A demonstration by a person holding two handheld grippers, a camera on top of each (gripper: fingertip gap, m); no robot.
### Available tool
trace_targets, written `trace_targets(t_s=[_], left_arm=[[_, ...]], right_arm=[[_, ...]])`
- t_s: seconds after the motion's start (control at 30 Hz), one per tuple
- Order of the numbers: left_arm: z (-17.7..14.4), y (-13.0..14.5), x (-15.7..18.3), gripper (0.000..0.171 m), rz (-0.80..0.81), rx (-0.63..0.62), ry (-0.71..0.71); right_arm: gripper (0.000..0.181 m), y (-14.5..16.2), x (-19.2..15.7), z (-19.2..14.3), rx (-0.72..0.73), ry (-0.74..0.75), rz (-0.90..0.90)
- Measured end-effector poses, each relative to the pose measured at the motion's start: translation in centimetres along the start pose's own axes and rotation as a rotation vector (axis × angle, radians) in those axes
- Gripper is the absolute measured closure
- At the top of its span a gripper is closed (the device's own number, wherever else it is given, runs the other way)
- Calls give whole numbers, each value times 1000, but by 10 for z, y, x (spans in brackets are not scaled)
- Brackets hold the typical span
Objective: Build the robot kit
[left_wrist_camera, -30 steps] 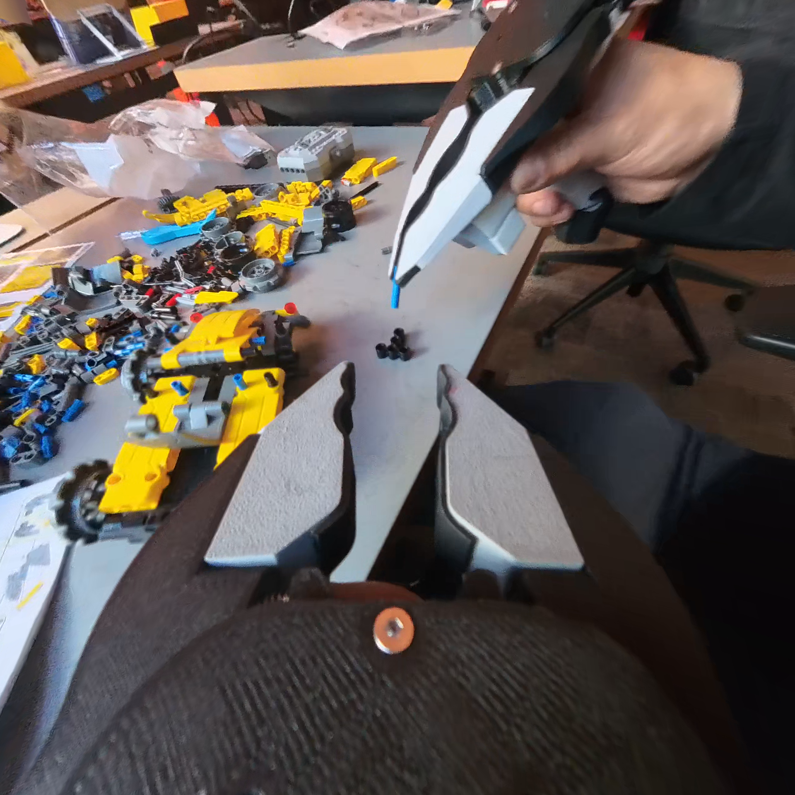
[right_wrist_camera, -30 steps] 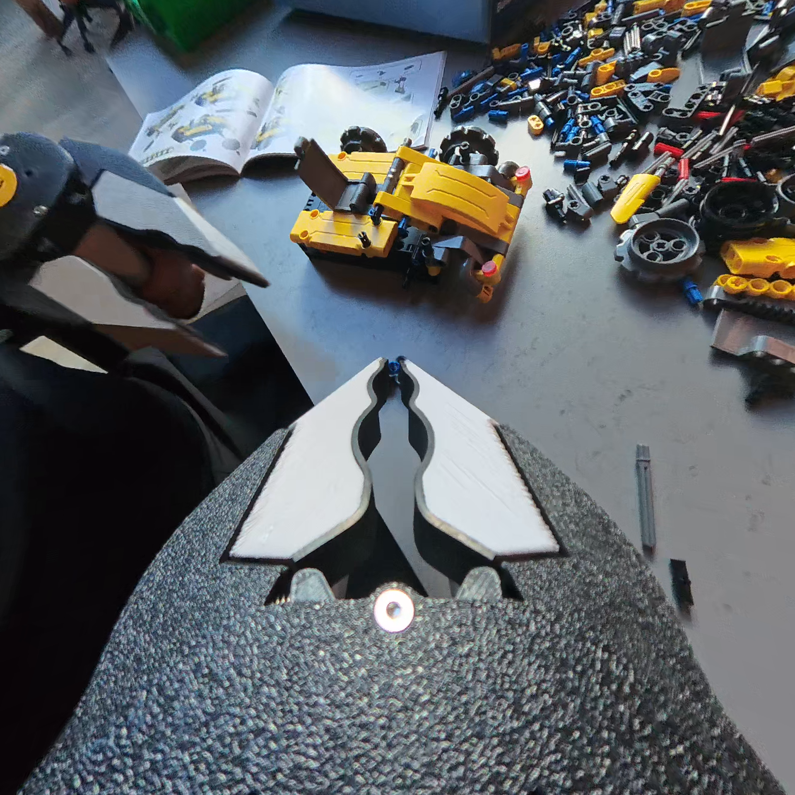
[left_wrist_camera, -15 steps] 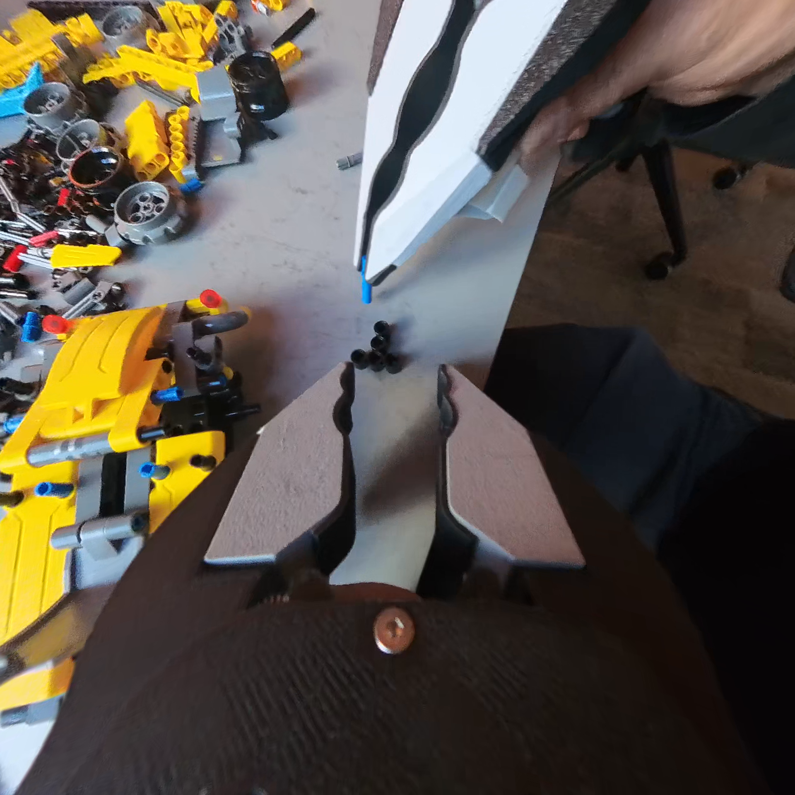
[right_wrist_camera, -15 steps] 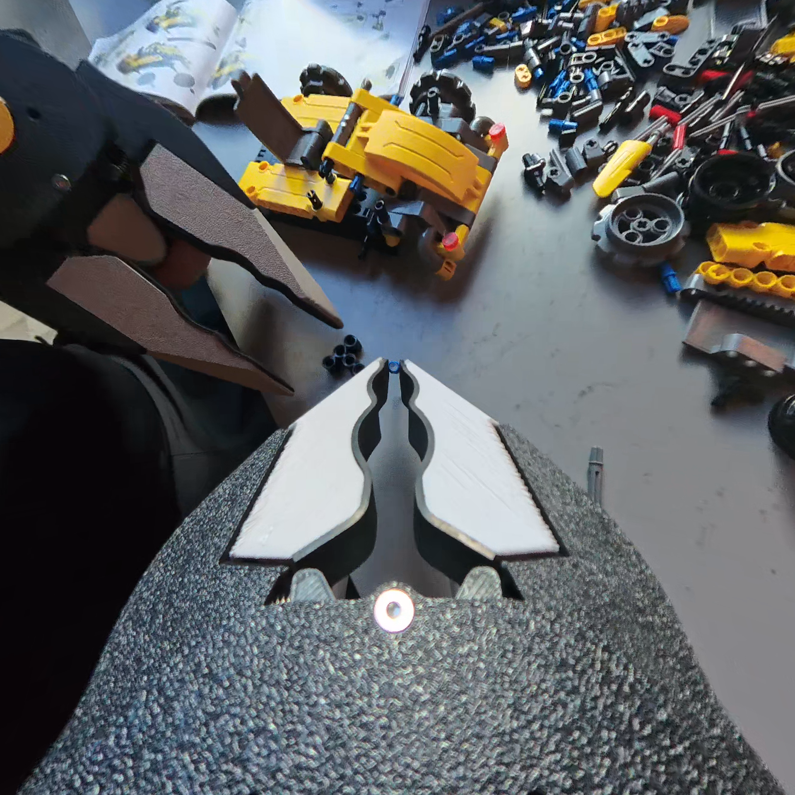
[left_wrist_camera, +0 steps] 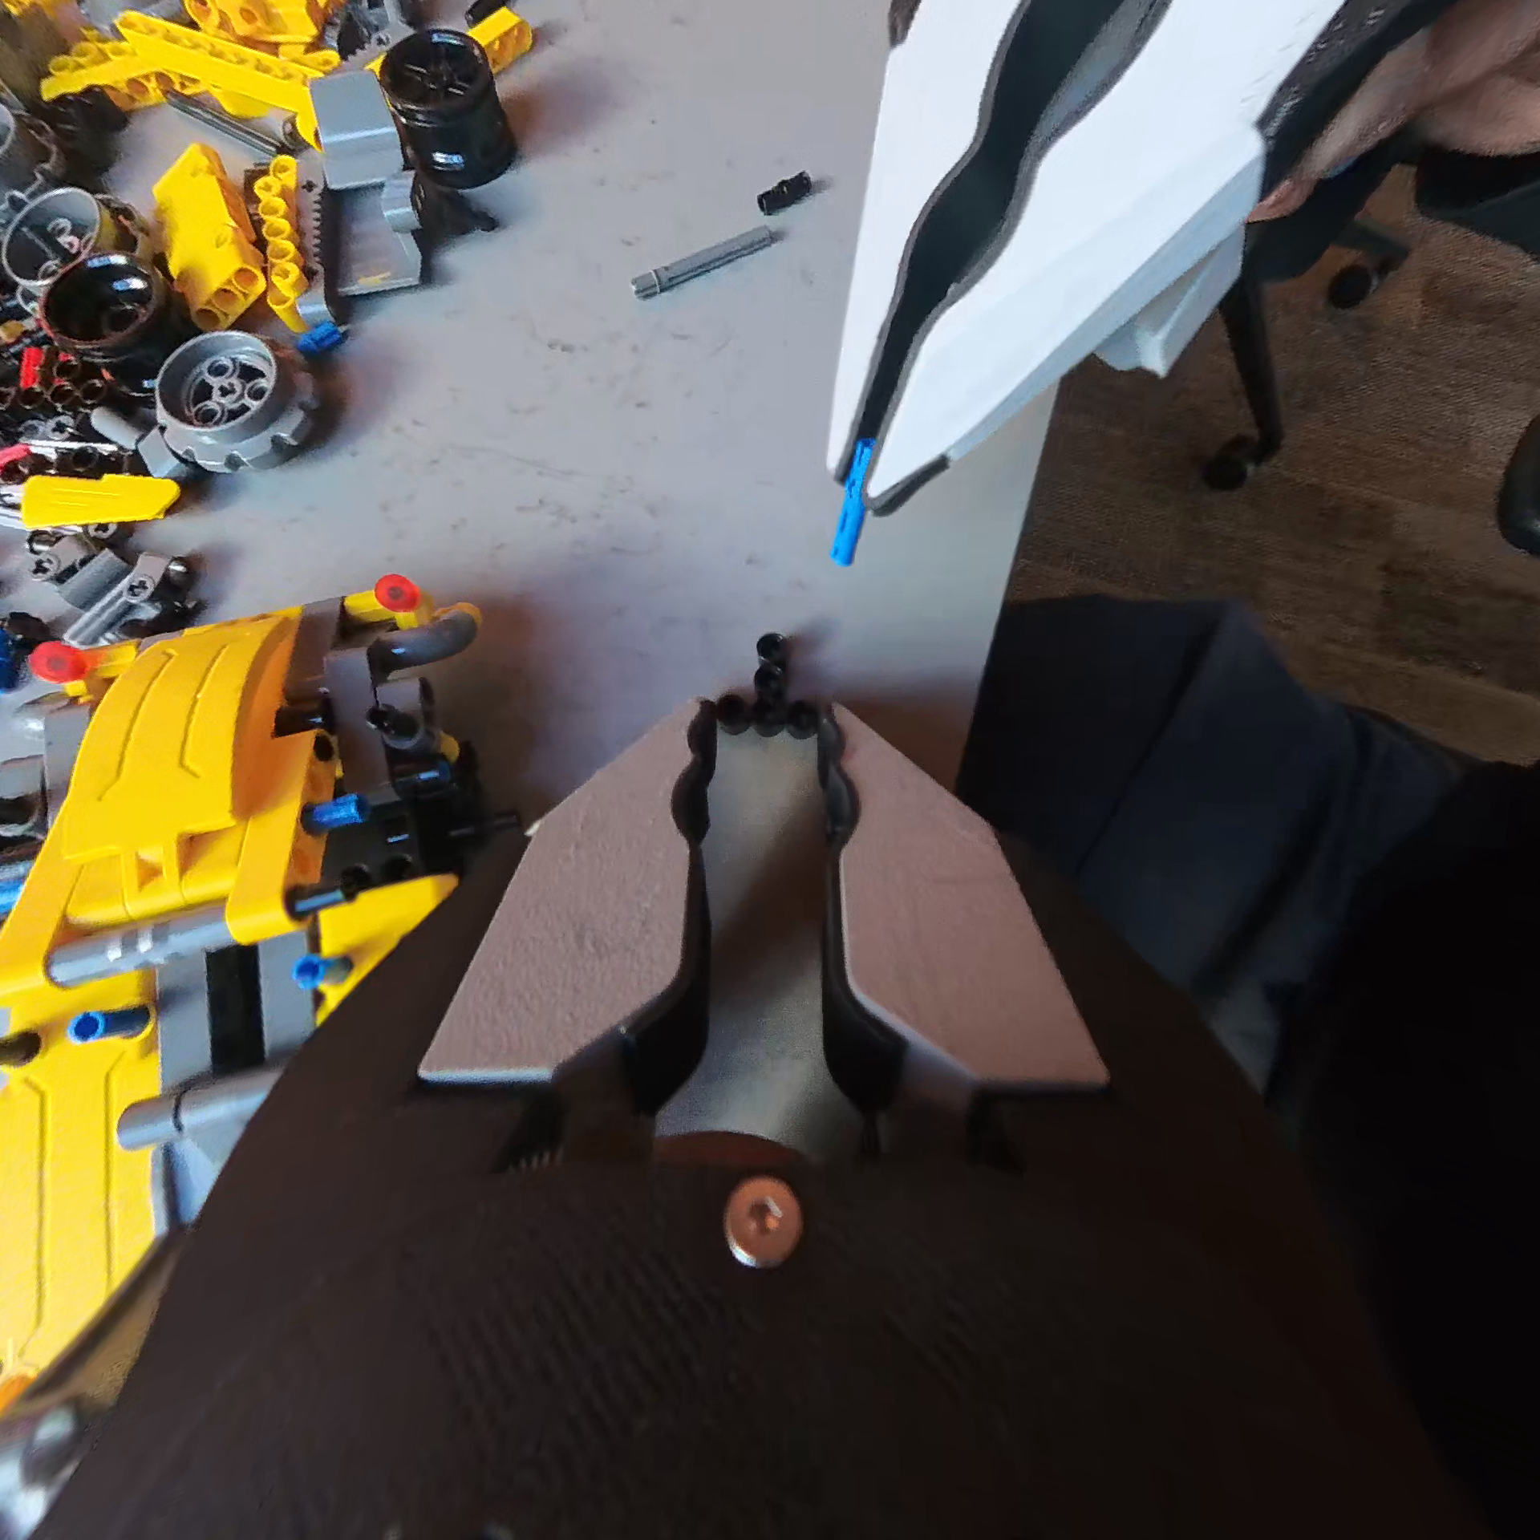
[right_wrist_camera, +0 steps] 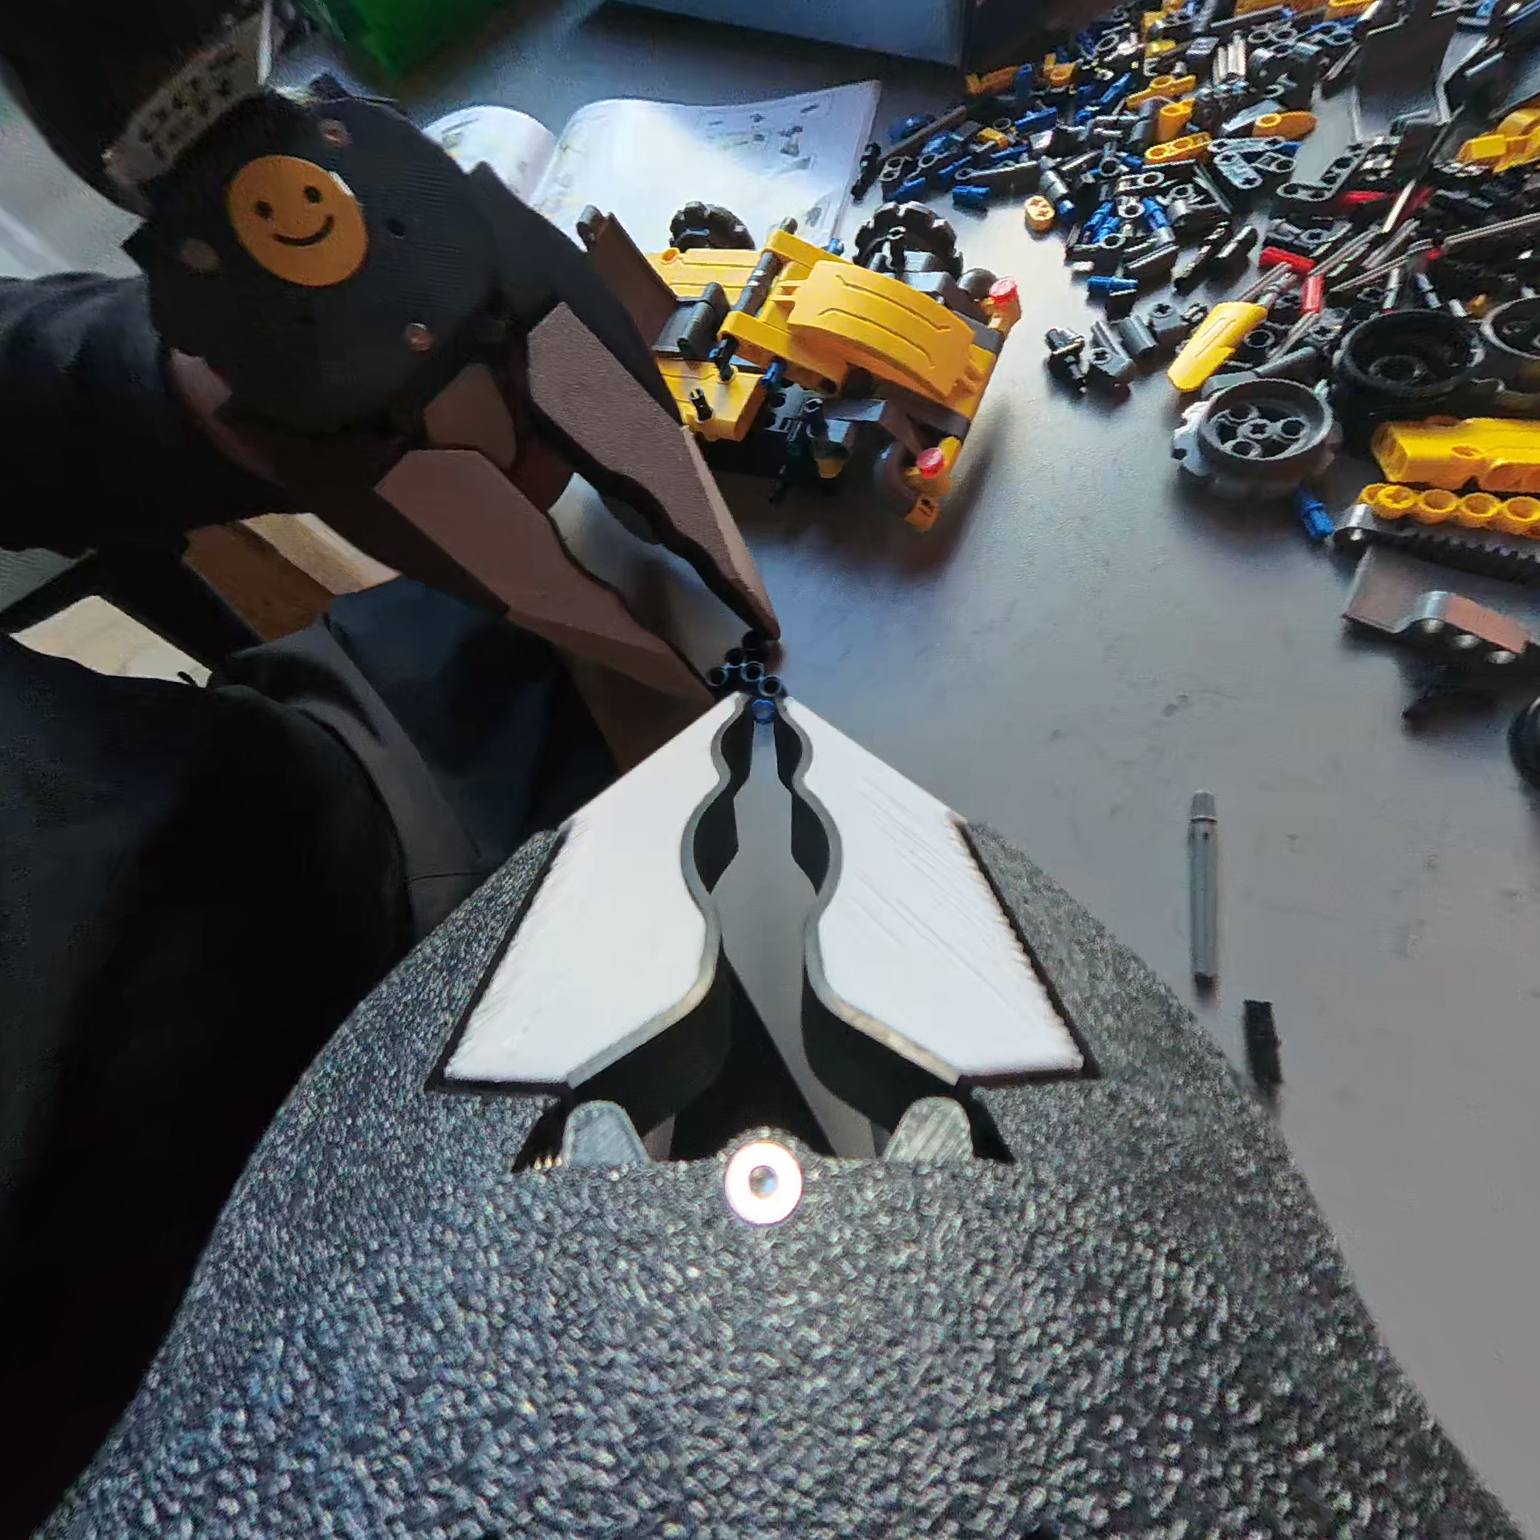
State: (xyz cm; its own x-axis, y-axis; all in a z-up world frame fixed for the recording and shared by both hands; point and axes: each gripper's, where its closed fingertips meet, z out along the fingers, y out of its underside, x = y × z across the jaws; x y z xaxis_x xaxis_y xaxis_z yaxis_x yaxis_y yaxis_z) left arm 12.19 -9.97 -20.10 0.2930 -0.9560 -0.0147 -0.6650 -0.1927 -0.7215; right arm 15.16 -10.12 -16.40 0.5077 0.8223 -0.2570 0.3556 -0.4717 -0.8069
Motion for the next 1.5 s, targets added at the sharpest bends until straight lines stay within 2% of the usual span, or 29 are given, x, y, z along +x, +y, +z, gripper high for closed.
trace_targets(t_s=[0.4,0.57,0.93,1.2,1.5], left_arm=[[-42,38,3,151,-53,79,-49],[-44,40,2,151,-18,90,-55],[-44,37,2,151,54,137,-122],[-44,37,2,150,53,139,-122],[-44,37,2,150,36,137,-111]], right_arm=[[176,-15,-40,31,10,-116,-30],[177,-23,-42,40,12,-116,-8],[176,-47,-42,37,75,-47,19],[176,-44,-50,47,31,-39,9],[176,-41,-49,43,30,-34,11]])
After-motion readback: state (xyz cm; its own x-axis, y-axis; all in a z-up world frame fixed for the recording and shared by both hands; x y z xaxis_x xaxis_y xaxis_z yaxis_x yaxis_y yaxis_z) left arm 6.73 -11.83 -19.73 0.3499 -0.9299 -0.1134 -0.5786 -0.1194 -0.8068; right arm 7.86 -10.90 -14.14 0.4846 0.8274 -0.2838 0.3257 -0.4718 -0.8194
